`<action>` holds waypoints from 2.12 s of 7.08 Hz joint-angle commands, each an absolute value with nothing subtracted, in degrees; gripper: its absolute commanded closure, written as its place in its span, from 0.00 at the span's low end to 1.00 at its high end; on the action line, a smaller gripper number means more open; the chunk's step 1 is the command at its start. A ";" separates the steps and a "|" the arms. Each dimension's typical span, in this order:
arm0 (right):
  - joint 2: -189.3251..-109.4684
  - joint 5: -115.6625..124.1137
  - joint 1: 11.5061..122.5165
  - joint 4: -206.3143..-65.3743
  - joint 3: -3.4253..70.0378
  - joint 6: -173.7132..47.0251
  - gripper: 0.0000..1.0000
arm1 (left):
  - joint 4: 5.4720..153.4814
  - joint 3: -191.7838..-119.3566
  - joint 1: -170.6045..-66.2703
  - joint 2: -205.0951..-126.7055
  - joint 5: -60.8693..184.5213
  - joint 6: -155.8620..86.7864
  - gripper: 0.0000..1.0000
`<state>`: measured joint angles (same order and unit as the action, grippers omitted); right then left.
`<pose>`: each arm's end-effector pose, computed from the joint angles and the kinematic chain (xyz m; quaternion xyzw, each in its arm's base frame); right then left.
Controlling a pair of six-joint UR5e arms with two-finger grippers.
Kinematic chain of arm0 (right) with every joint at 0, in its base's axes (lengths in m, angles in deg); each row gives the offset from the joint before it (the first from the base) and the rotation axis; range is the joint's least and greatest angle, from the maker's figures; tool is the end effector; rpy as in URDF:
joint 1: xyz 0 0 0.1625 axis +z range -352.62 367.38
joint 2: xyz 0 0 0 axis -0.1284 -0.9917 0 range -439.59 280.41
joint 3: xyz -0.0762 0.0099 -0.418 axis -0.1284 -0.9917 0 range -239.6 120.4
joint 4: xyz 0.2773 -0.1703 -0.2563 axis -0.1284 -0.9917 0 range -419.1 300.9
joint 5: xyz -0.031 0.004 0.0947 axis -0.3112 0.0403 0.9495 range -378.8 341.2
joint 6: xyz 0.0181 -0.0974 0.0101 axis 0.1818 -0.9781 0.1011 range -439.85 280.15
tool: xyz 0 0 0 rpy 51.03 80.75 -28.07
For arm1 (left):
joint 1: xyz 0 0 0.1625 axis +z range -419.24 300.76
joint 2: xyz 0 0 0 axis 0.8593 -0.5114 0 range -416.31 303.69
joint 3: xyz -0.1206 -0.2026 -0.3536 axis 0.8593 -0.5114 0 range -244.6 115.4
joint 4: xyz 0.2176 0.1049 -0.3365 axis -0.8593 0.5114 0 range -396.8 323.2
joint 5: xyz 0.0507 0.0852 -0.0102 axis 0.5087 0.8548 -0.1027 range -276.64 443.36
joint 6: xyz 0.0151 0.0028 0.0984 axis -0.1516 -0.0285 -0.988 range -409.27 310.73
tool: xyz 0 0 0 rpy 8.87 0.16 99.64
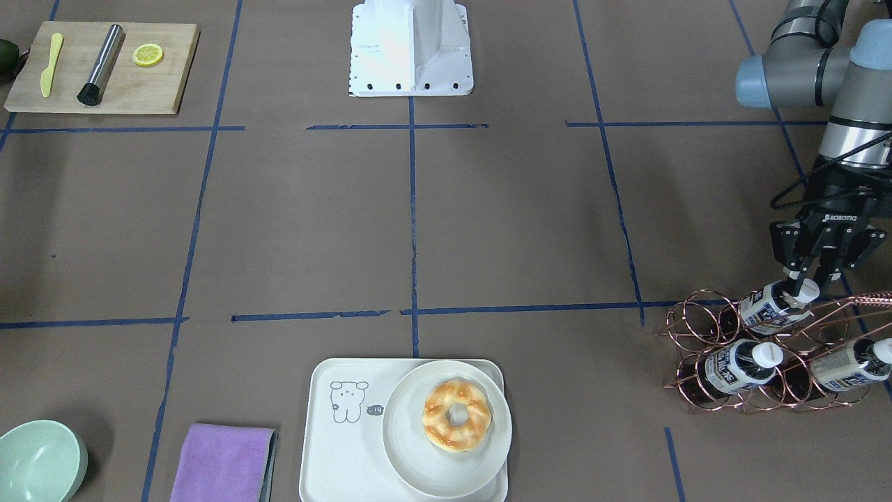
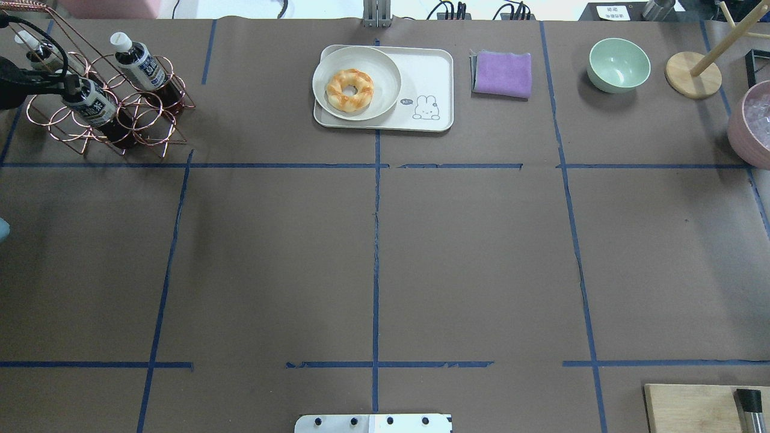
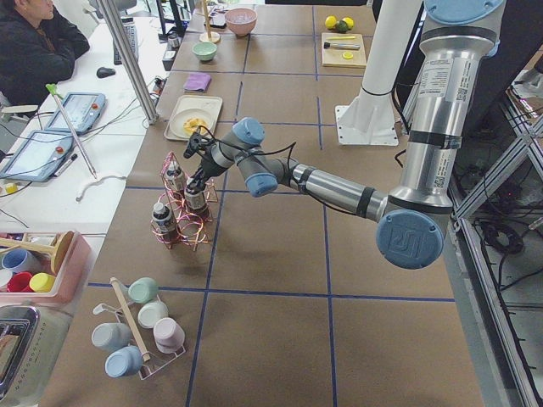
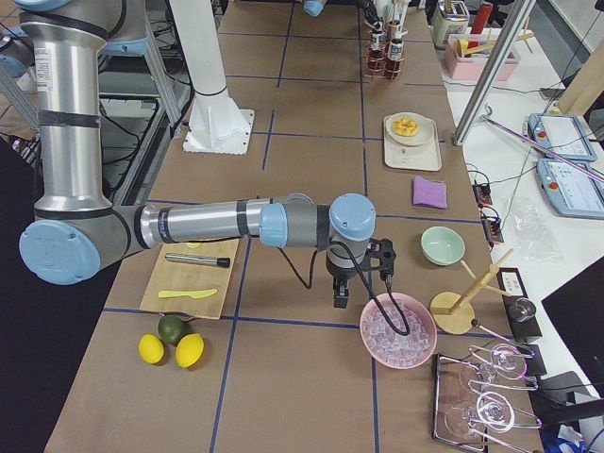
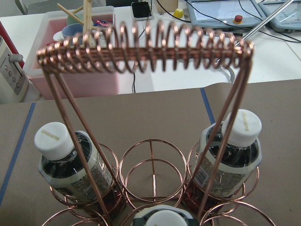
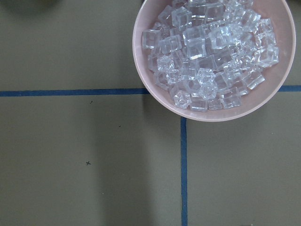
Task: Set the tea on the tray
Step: 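Reach the left gripper into the copper rack and grasp a tea bottle, then lift the tea bottle out with the left gripper and carry it toward the table center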
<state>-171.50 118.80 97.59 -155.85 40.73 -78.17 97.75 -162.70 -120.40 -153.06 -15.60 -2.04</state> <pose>0.0615 -0.4752 0.5941 0.0081 -0.4036 0.0092 0.9149 0.1691 -0.5513 0.4483 0.3473 0.3578 -0.1002 0.8610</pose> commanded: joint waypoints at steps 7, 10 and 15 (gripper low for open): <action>-171.61 118.84 97.64 -155.87 41.47 -78.18 0.00 | 83.67 -177.92 -132.72 -152.55 -29.75 -2.16 1.00; -171.26 118.75 97.56 -155.78 45.51 -73.27 0.00 | 71.49 -189.04 -130.62 -154.21 -26.53 -1.19 1.00; -171.08 119.02 96.68 -155.69 46.75 -73.25 0.00 | 45.49 -193.45 -96.51 -175.36 -0.64 13.02 1.00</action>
<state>-171.18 118.94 97.01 -155.78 46.59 -73.19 51.03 -193.69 -106.83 -169.80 -8.87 8.94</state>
